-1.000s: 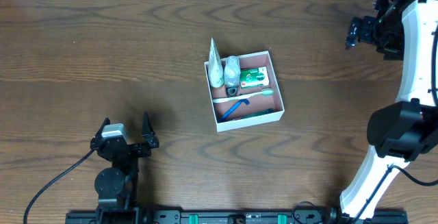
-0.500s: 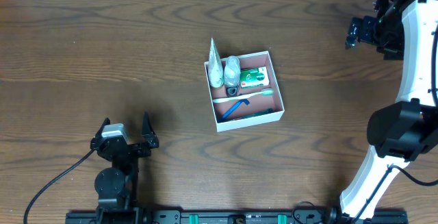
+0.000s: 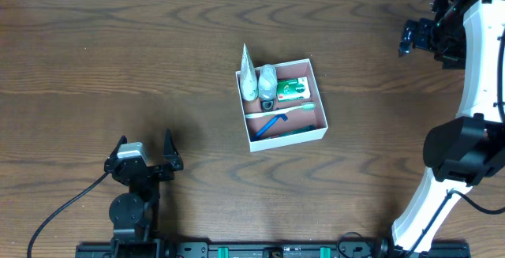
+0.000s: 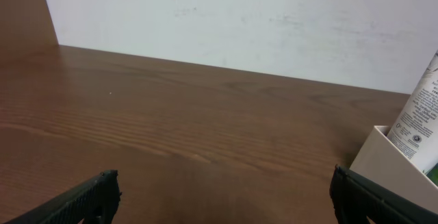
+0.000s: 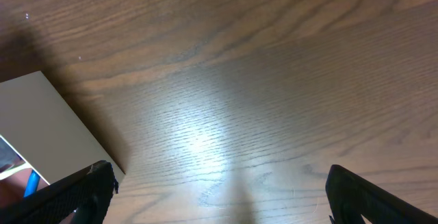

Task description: Pack container

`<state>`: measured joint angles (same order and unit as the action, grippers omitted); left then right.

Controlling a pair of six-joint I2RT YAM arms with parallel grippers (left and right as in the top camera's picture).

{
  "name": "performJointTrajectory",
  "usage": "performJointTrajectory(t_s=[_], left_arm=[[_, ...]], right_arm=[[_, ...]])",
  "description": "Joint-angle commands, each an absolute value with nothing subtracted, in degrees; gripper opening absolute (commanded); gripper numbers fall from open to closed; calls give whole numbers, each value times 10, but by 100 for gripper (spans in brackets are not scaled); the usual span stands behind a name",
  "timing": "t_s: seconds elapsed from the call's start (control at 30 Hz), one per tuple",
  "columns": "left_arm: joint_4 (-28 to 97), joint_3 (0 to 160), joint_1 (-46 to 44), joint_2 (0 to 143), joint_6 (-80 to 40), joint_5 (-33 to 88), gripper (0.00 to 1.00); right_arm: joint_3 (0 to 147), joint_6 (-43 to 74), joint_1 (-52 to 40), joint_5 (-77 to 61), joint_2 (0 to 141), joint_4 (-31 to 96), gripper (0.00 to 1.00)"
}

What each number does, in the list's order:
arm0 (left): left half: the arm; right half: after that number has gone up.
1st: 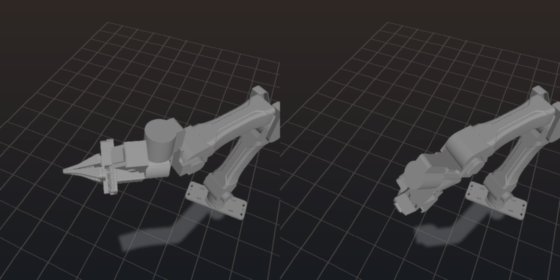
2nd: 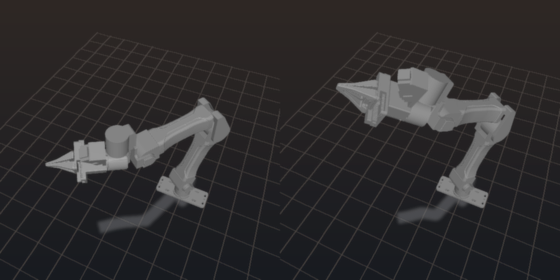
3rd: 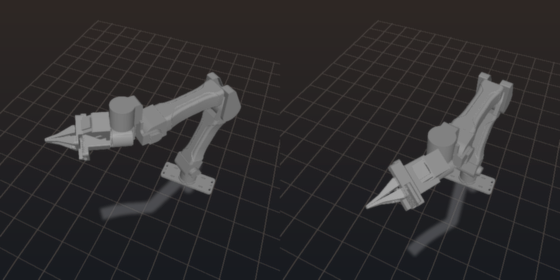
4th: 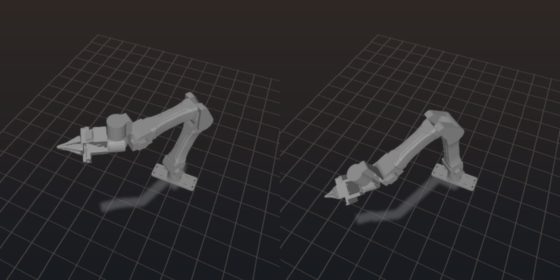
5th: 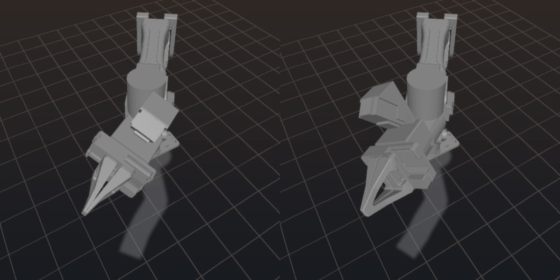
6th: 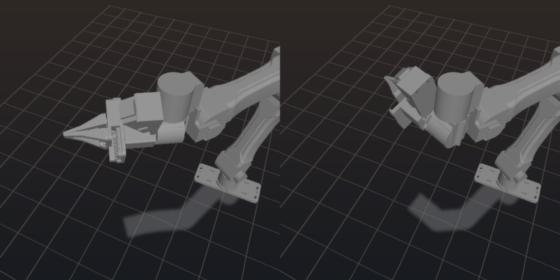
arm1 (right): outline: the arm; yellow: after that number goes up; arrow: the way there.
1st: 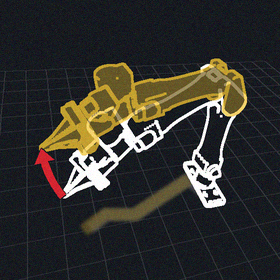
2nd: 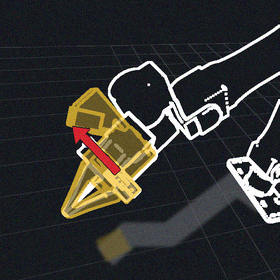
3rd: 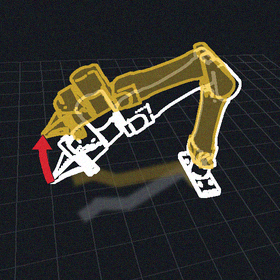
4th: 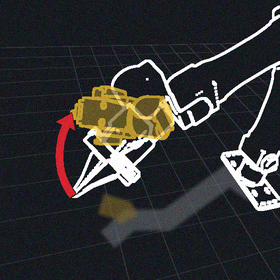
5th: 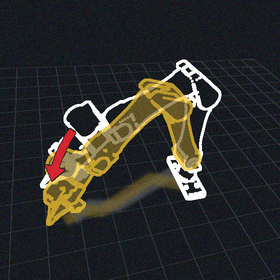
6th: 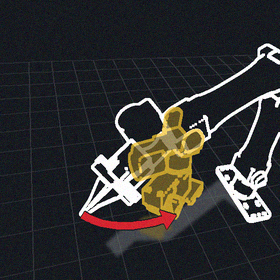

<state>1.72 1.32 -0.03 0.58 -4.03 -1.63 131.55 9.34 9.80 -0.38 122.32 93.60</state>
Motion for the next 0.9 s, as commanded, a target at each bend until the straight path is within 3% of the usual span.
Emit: performJointTrajectory(t_s=[0.0,0.33,0.43,0.6,0.77,0.87], left_arm=[[41,2,3,4,-29,-19,98],[41,2,3,4,-29,-19,98],[41,2,3,3,-29,-19,98],[41,2,3,4,-29,-19,98],[41,2,3,3,-29,-19,98],[41,2,3,4,-29,-19,98]], right_arm=[[1319,85,84,0,1187,936,99],[1319,84,-19,6,1030,936,99],[1317,85,-57,108,973,934,99],[1293,85,-88,118,882,950,99],[1180,85,-79,118,773,919,99],[1062,85,-73,111,693,818,99]])
